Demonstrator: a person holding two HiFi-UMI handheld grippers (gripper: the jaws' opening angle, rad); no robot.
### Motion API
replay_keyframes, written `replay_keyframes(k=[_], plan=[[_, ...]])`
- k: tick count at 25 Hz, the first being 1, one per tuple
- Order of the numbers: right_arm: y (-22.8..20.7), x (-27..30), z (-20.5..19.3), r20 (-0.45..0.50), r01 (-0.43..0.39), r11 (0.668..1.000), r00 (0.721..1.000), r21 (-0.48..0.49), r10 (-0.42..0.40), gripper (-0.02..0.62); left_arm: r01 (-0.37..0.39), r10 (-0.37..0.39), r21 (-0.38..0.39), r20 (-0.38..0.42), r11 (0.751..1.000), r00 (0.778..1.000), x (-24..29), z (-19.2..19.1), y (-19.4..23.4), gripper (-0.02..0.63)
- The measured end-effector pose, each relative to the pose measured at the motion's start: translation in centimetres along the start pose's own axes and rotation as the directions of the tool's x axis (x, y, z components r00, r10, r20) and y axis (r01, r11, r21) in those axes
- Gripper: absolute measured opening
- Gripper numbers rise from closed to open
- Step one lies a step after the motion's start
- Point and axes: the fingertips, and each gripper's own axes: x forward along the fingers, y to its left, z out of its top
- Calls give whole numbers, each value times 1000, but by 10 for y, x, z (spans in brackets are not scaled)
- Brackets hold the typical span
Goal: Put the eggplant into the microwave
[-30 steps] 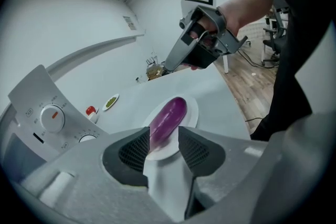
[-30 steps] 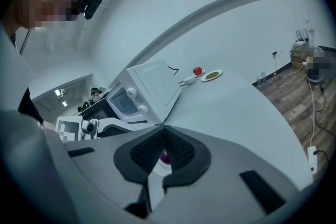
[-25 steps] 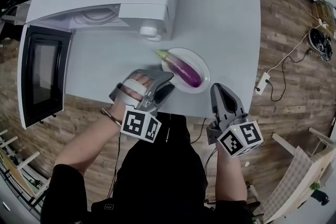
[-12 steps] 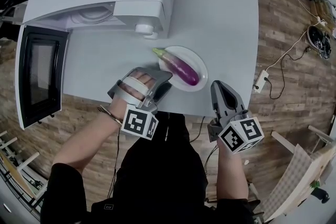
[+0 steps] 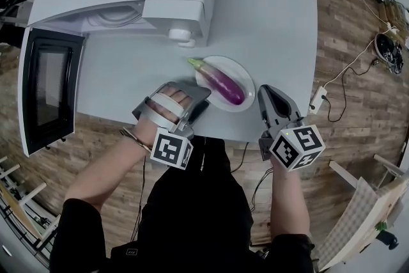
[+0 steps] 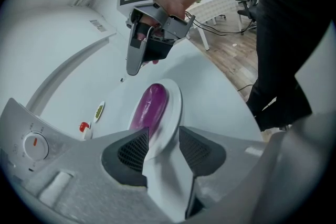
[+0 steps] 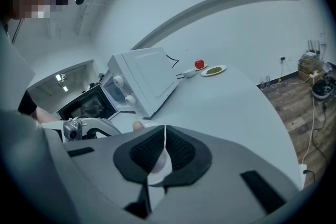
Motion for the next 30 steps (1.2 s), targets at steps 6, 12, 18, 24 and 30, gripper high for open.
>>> replay_keyframes(k=[6, 12, 18, 24, 30], plan=[[-6, 14, -4, -59, -4, 1000, 998, -30, 3, 29, -1, 1, 39, -12, 999, 1000, 4, -3, -1, 172], [-13, 31, -13, -159, -47, 998, 987, -47, 39, 61, 1, 1, 71, -22, 997, 1000, 9, -3, 0, 170], [-19, 48, -19, -249, -84, 994, 966, -67, 65, 72, 23, -17, 126, -48, 992, 999, 13, -8, -5, 170], [-18, 59, -23, -315, -119, 991, 945, -63, 93, 98, -41, 48, 188, -36, 981, 998, 14, -7, 2, 170], [-18, 64, -30, -395, -118, 992, 914, -45, 91, 97, -128, 136, 273, -9, 953, 991, 13, -3, 8, 167]])
